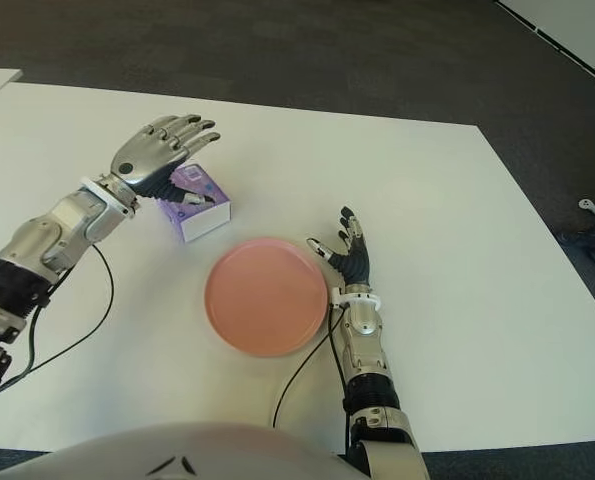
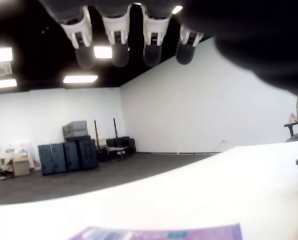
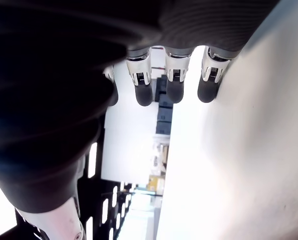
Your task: Put the tissue paper into the plate.
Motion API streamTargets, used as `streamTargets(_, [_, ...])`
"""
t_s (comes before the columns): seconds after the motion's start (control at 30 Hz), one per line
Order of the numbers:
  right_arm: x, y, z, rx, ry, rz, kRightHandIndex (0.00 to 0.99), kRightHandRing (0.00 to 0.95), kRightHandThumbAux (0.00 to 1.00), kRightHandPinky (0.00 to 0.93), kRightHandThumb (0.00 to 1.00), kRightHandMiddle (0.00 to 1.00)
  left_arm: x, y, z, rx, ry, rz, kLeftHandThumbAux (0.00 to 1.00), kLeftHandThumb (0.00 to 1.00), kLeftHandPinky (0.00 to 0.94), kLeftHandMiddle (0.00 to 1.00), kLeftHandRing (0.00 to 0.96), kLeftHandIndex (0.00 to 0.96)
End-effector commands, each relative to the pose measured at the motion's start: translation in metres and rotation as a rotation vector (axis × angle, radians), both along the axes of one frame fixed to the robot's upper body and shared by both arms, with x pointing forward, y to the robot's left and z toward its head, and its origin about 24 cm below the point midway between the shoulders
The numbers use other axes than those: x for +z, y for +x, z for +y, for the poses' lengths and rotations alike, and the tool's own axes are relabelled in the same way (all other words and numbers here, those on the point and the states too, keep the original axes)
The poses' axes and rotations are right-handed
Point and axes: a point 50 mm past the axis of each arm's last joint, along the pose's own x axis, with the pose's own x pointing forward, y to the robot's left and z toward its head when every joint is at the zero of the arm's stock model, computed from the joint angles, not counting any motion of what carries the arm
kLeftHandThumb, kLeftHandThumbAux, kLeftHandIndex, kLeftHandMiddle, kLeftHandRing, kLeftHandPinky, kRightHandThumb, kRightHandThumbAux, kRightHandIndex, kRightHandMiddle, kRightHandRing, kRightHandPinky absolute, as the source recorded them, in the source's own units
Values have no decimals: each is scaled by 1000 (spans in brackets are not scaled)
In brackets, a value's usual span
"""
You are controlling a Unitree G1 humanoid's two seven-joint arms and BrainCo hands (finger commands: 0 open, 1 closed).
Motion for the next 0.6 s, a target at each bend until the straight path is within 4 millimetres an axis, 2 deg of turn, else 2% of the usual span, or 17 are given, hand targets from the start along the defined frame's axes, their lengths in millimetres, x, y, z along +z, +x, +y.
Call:
streamTargets(0.03, [-34,-22,4,0,34,185,0,0,807,17,0,0,-4,-5,5,38,17,-1,331,0,0,0,0,0])
streamTargets(0.27, [-35,-22,4,6,31,189,0,0,808,14,0,0,-2,-4,13,100,56,-41,345,0,0,0,0,0])
streamTargets(0.6, [-35,-22,2,9,24,189,0,0,808,15,0,0,-12,1,24,227,86,-32,366,0,0,0,0,0])
